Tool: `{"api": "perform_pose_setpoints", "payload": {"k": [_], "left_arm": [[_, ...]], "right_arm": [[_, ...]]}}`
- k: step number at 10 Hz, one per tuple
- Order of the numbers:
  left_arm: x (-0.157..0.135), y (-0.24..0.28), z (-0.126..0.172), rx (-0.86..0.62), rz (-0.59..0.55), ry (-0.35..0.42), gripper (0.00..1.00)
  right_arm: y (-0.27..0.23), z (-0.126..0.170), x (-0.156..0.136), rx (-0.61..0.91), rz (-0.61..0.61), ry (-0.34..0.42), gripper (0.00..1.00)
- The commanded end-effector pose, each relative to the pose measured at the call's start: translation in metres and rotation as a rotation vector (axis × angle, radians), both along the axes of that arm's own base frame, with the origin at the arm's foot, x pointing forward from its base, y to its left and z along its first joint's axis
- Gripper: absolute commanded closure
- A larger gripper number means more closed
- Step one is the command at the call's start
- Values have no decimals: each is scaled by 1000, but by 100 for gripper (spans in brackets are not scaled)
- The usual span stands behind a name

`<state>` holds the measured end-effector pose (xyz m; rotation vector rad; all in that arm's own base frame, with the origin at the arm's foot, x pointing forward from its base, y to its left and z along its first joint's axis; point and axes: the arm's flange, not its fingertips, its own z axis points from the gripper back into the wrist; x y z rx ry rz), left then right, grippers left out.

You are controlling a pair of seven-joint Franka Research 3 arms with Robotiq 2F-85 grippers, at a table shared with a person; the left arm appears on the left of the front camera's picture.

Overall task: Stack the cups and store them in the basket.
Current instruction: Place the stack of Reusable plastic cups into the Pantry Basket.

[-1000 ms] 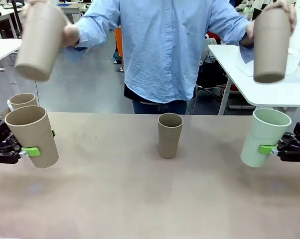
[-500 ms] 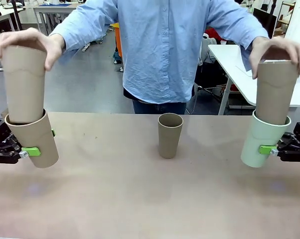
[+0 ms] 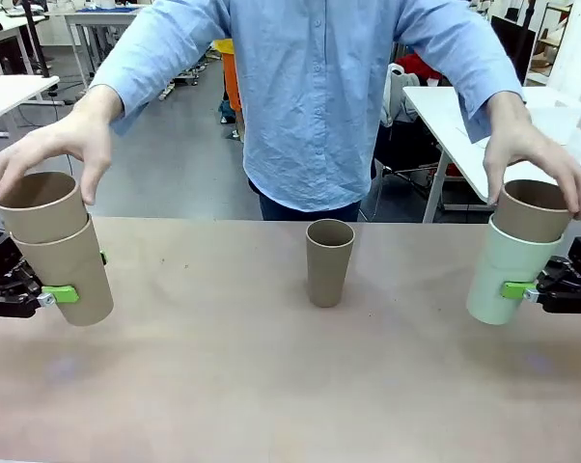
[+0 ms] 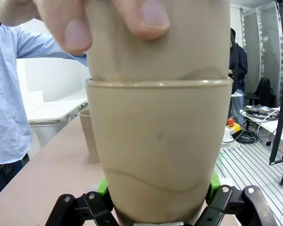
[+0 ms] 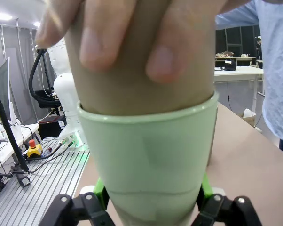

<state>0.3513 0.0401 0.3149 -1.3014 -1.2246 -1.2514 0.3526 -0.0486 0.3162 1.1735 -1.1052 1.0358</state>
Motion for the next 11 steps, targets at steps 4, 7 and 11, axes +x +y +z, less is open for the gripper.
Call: {"api": "perform_pose_setpoints", "payload": {"k": [4,7,11], "left_arm": [[0,-1,2,-4,1,-10,16],[0,-1,2,-4,1,-10,16],[0,-1,2,-4,1,-10,16]], "right_arm": [[-1,2,0,-1,-2,-5,13],[-1,2,0,-1,-2,-5,13],[-1,2,0,-1,-2,-5,13]]}}
